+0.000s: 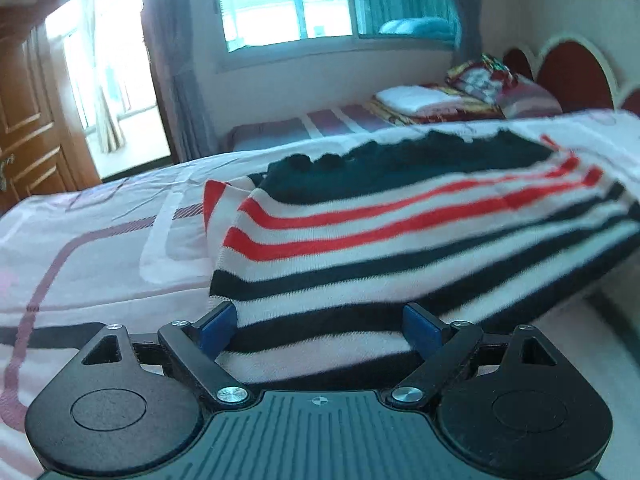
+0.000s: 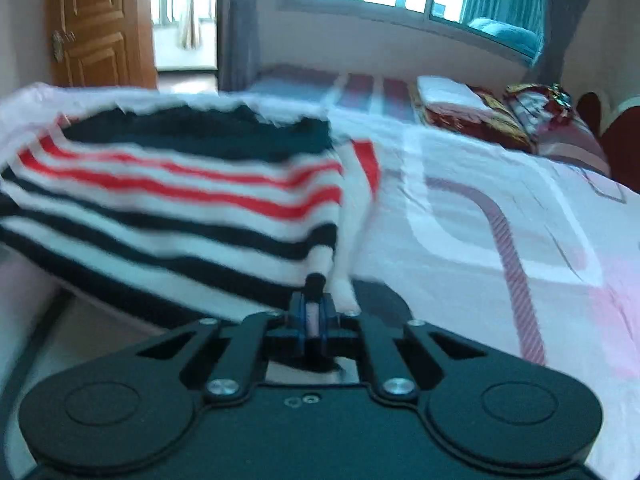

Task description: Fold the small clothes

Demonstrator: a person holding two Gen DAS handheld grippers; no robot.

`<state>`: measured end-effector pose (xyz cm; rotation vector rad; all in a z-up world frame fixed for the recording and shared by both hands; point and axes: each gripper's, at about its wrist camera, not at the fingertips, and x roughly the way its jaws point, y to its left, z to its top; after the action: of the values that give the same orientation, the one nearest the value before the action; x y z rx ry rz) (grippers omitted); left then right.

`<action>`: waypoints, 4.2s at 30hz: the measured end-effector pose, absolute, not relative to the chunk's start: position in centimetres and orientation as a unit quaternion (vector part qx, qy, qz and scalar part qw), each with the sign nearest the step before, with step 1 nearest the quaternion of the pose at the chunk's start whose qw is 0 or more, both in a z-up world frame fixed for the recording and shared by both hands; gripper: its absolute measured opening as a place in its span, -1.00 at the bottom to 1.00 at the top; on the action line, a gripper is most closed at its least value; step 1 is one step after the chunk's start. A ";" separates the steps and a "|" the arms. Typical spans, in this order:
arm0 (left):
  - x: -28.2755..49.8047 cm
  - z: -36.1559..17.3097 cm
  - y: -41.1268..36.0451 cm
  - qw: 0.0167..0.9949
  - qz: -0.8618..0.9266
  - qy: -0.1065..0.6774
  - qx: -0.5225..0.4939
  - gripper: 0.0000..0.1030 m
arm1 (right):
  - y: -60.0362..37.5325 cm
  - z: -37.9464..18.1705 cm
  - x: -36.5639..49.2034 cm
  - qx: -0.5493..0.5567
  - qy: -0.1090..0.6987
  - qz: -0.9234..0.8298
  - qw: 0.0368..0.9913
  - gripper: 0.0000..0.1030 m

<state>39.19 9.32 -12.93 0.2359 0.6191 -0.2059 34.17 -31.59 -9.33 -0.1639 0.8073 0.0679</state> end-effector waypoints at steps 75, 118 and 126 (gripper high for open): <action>36.4 -12.7 7.3 0.943 -0.017 0.327 0.061 0.87 | -30.0 -9.8 32.6 -0.056 0.369 0.028 0.927 -0.28; 38.8 -17.8 18.6 0.856 0.001 0.234 -0.461 -0.62 | -18.3 -9.9 40.3 0.028 0.371 0.161 0.914 -0.93; 40.0 -16.4 17.9 0.866 -0.006 0.258 -0.427 -0.62 | -19.1 -10.7 40.1 0.039 0.370 0.158 0.915 -1.00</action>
<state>40.02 17.91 -16.42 -0.8951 0.5413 -0.0130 40.14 -19.05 -10.67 0.0797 0.7622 0.3247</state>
